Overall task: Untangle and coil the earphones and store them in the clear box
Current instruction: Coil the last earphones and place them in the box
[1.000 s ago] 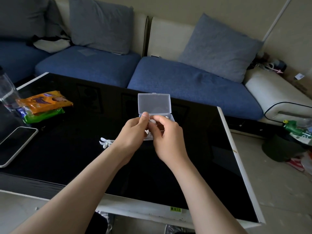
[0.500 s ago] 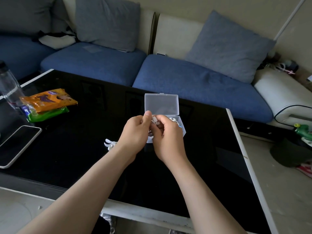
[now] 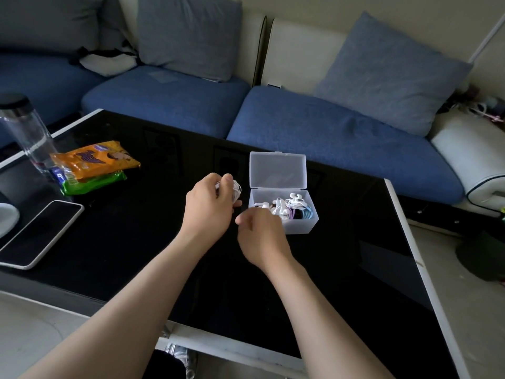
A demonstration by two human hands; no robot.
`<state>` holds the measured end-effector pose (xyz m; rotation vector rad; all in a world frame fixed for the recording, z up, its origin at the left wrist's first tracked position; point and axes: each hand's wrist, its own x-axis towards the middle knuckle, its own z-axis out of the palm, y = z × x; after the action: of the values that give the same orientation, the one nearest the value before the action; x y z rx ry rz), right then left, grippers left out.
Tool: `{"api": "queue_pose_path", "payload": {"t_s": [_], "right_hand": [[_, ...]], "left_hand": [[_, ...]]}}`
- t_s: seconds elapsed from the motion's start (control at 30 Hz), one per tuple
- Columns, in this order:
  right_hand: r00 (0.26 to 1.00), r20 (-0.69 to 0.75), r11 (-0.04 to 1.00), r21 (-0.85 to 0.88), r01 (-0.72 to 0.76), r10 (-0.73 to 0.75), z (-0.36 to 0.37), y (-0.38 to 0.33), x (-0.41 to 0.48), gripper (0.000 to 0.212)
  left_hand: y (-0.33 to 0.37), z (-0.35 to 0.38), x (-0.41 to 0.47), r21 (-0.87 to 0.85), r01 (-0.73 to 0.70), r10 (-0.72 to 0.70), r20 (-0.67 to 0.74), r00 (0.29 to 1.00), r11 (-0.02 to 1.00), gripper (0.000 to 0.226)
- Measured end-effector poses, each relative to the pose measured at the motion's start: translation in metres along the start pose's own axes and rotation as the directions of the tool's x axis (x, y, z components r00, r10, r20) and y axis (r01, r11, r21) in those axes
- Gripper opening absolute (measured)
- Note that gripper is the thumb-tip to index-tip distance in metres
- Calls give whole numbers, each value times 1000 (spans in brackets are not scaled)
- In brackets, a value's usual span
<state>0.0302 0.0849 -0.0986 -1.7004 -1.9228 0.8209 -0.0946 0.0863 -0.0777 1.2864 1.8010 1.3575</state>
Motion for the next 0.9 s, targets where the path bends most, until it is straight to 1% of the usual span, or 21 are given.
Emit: {"api": "queue_pose_path", "payload": {"t_s": [0.03, 0.1, 0.2, 0.33, 0.4, 0.5, 0.53, 0.6, 0.7, 0.77, 0.83, 0.9], "right_hand": [[999, 43, 998, -55, 32, -30, 9, 1, 1, 31], [984, 122, 978, -151, 145, -127, 31, 3, 6, 29], [947, 233, 938, -216, 272, -221, 57, -3, 7, 23], [883, 403, 836, -377, 399, -240, 74, -5, 3, 25], [879, 418, 799, -436, 415, -229, 79, -4, 4, 25], [914, 319, 803, -458, 381, -252, 81, 1, 10, 27], [921, 279, 809, -452, 377, -273, 80, 3, 12, 27], [926, 239, 836, -408, 368, -291, 76, 10, 15, 19], [946, 195, 901, -306, 308, -258, 68, 20, 18, 10], [965, 148, 943, -226, 246, -216, 58, 25, 21, 15], [983, 107, 983, -89, 162, -152, 44, 29, 23, 22], [993, 92, 993, 101, 66, -75, 27, 32, 25, 18]], "left_hand": [[-1, -2, 0, -3, 11, -11, 4, 1000, 1000, 38], [-2, -5, 1, 1, 33, -33, 8, 999, 999, 40], [-5, -9, 4, -9, 67, -67, 23, 997, 998, 40], [-7, -12, 5, -61, 83, -82, 28, 996, 995, 37], [-6, -14, 6, -98, 91, -90, 17, 996, 991, 35], [-2, -12, 7, -143, 79, -78, 13, 997, 987, 35], [0, -10, 7, -149, 72, -71, 15, 997, 986, 34], [2, -7, 7, -151, 65, -63, 24, 998, 986, 33], [4, -1, 8, -146, 57, -53, 28, 998, 988, 32], [5, 3, 9, -145, 55, -53, 20, 998, 988, 32], [6, 8, 10, -130, 42, -43, -6, 999, 991, 33], [7, 13, 11, -112, 39, -43, -32, 999, 993, 34]]}}
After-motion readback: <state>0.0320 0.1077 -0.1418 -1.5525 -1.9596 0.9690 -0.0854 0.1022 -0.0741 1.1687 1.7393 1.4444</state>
